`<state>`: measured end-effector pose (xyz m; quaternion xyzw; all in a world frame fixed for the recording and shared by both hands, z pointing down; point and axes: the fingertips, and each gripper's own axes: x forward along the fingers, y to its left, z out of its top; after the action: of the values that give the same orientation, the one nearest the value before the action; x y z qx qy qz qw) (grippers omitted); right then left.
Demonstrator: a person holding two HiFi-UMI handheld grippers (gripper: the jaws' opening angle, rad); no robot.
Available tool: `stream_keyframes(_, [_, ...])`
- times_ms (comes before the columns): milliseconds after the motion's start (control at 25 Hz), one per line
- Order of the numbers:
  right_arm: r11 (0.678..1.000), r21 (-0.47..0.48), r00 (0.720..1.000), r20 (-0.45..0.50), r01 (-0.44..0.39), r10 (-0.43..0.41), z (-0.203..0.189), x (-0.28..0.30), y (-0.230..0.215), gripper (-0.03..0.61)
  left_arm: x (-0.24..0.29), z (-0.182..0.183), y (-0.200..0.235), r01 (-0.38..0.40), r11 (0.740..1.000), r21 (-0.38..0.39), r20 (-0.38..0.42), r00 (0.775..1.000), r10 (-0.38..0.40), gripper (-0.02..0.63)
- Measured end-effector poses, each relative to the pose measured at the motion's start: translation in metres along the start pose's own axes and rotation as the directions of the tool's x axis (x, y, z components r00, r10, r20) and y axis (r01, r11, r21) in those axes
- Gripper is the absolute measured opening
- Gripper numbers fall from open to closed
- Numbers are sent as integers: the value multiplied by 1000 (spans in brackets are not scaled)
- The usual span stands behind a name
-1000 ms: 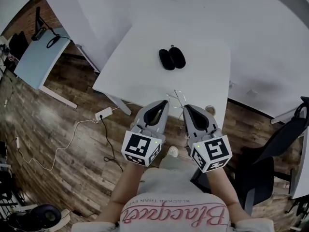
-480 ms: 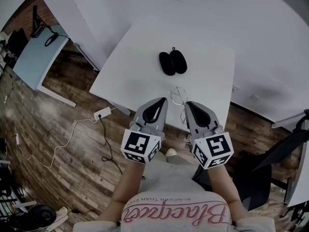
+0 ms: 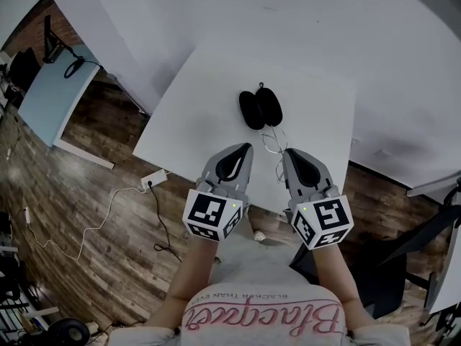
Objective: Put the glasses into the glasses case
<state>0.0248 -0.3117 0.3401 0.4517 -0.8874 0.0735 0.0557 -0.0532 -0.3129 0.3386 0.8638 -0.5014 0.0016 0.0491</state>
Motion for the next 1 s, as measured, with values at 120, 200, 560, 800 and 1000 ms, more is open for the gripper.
stream_keyframes(120, [1000, 1, 1000, 6, 22, -22, 8, 20, -14, 14, 23, 7, 15, 20, 1000, 9, 4, 1000, -20, 5])
stream_keyframes(200, [999, -1, 999, 6, 35, -35, 14, 36, -24, 14, 39, 12, 27, 28, 1000, 14, 6, 1000, -28, 5])
stream_keyframes(560, [997, 16, 996, -26, 81, -80, 16, 108, -62, 14, 98, 4, 75, 61, 998, -2, -43, 997, -61, 5])
stream_keyframes(800, [994, 23, 990, -102, 102, -99, -9, 149, -84, 14, 129, -12, 98, 78, 996, -34, -81, 993, -81, 5])
stream_keyframes(1000, [992, 26, 976, -182, 127, -120, -39, 180, -104, 14, 152, -31, 114, 92, 995, -45, -113, 989, -97, 5])
